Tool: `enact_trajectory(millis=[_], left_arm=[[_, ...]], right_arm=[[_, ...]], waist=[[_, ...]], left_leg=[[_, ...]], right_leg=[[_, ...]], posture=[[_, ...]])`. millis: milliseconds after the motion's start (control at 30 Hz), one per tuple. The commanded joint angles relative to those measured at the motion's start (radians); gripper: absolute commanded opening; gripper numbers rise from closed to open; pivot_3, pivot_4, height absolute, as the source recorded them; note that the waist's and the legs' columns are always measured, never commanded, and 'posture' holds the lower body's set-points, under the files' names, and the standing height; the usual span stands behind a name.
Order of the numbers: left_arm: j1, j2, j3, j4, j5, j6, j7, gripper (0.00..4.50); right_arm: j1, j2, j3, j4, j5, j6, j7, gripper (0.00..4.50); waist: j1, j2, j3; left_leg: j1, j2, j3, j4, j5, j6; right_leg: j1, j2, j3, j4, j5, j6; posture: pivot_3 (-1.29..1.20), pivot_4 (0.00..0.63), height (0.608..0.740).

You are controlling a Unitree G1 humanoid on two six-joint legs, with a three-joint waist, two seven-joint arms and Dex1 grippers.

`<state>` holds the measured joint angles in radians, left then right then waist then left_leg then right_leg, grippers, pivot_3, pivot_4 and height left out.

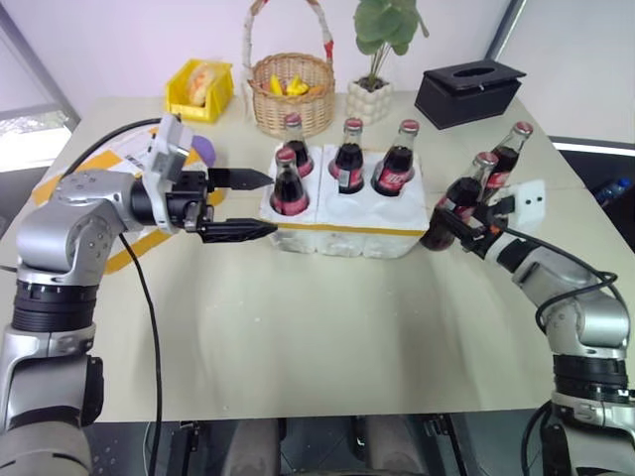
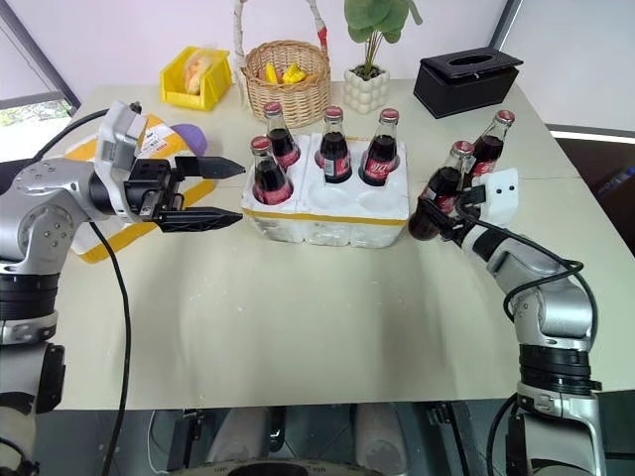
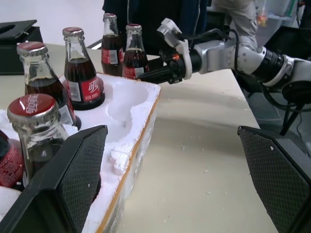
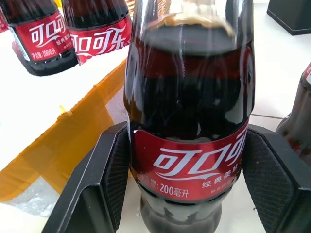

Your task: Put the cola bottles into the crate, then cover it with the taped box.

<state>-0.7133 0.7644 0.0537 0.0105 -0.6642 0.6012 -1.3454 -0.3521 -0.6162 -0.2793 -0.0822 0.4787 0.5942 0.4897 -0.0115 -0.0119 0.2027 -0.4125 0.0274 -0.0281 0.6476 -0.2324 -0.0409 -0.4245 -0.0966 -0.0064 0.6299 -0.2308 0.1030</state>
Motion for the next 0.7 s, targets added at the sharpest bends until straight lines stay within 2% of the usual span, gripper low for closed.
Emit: enact_trajectory(millis=[33, 133, 233, 500, 700], left_arm=[[-0.01, 0.012, 0.017, -0.012, -0.004, -0.01, -0.01, 4.5], [0.006, 0.015, 0.019, -0.026, -0.006, -0.006, -0.011, 4.5], [0.009, 0.013, 0.02, -0.032, -0.009, -0.002, -0.008, 4.5], [0.016, 0.007, 0.024, -0.051, -0.016, 0.003, 0.004, 4.5], [0.028, 0.004, 0.035, -0.086, -0.03, 0.016, 0.027, 4.5]], right_arm=[[-0.068, -0.067, -0.071, -0.127, 0.043, 0.005, 0.015, 2.69], [-0.159, -0.133, -0.07, -0.187, 0.08, 0.055, 0.037, 2.69], [-0.245, -0.132, -0.057, -0.226, 0.133, 0.111, 0.027, 2.69], [-0.425, -0.027, 0.062, -0.262, 0.183, 0.177, -0.007, 2.69], [-0.454, 0.083, 0.161, -0.216, 0.155, 0.161, -0.012, 2.69]], waist=[[-0.001, 0.0, 0.0], [-0.01, 0.002, 0.001], [-0.013, 0.003, 0.002], [-0.003, 0.003, 0.002], [-0.003, 0.003, 0.002]], left_leg=[[0.0, 0.0, 0.0, 0.0, 0.0, 0.0], [0.0, 0.0, 0.0, -0.001, 0.0, 0.0], [0.0, 0.001, 0.001, -0.001, 0.0, 0.0], [0.0, 0.005, 0.001, -0.001, 0.0, 0.0], [-0.001, 0.005, 0.001, -0.001, 0.0, 0.0]], right_leg=[[0.0, 0.0, 0.0, 0.0, 0.0, 0.0], [-0.001, 0.0, 0.0, 0.0, 0.0, 0.0], [-0.002, 0.001, 0.002, 0.001, 0.0, 0.0], [-0.002, 0.006, 0.002, 0.0, 0.001, -0.001], [-0.004, 0.006, 0.002, 0.001, 0.002, 0.001]], posture=[[0.0, 0.15, 0.74], [0.0, 0.15, 0.74], [0.0, 0.15, 0.74], [0.0, 0.15, 0.74], [0.0, 0.15, 0.74]])
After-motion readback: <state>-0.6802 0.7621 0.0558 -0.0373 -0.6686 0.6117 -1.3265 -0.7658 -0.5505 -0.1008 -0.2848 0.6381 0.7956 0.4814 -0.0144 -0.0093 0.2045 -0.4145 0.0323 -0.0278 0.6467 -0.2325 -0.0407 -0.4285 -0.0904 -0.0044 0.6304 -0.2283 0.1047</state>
